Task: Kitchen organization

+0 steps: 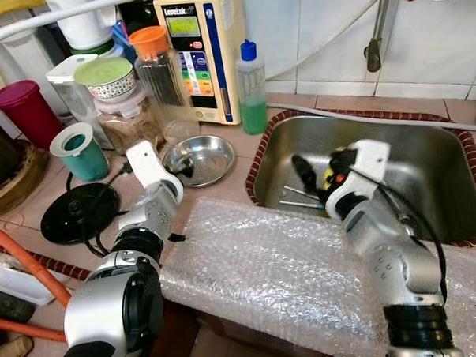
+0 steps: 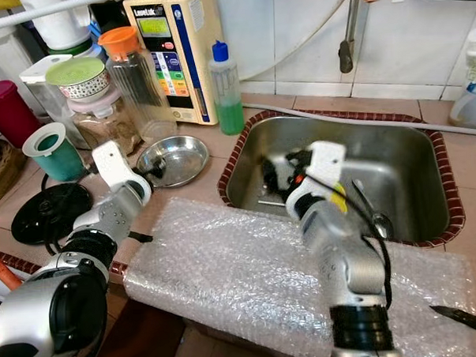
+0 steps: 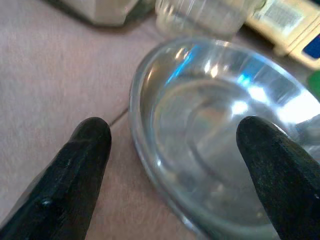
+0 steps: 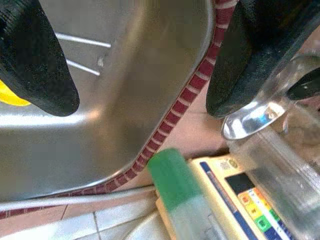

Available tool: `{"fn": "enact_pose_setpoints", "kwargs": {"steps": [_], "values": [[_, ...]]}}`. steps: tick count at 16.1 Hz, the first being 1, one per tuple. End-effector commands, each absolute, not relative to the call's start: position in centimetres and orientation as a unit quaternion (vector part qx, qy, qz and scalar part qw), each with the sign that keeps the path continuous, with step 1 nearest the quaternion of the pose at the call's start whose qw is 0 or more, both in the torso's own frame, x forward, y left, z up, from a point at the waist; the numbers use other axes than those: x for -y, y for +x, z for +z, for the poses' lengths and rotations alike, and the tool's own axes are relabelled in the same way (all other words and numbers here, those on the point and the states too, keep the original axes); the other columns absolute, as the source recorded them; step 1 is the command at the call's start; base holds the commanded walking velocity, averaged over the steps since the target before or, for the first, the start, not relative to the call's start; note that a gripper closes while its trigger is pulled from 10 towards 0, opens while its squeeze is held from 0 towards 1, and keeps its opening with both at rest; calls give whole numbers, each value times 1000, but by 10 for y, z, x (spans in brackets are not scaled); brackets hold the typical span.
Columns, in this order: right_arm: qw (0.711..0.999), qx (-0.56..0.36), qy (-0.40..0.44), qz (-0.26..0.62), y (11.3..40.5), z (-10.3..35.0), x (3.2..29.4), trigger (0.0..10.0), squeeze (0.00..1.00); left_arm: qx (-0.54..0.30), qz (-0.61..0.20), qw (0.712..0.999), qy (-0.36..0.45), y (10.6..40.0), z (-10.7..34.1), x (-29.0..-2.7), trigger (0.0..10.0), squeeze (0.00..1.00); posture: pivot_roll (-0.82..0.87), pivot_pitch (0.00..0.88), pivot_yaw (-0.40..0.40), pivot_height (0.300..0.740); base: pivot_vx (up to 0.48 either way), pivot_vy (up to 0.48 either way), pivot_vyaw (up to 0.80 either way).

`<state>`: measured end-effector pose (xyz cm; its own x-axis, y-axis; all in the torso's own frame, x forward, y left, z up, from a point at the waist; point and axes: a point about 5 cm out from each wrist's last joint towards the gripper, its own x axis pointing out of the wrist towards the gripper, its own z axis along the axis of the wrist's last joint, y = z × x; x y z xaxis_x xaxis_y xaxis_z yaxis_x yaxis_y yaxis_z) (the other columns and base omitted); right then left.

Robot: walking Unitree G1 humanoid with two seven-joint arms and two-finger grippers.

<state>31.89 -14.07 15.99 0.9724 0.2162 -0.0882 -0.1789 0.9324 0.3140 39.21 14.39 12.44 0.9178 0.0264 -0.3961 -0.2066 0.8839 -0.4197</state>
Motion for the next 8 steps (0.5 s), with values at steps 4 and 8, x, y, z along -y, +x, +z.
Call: {"fn": "enact_pose_setpoints", "kwargs": {"steps": [4, 8], "values": [[983, -63, 135, 106, 311, 165, 141, 10000, 0, -206, 67, 945, -246, 395, 128, -150, 0, 0, -81, 0, 207, 740, 0, 0, 0], [986, -68, 121, 93, 302, 166, 148, 10000, 0, -219, 74, 941, -248, 394, 126, -154, 0, 0, -97, 0, 220, 740, 0, 0, 0]]}}
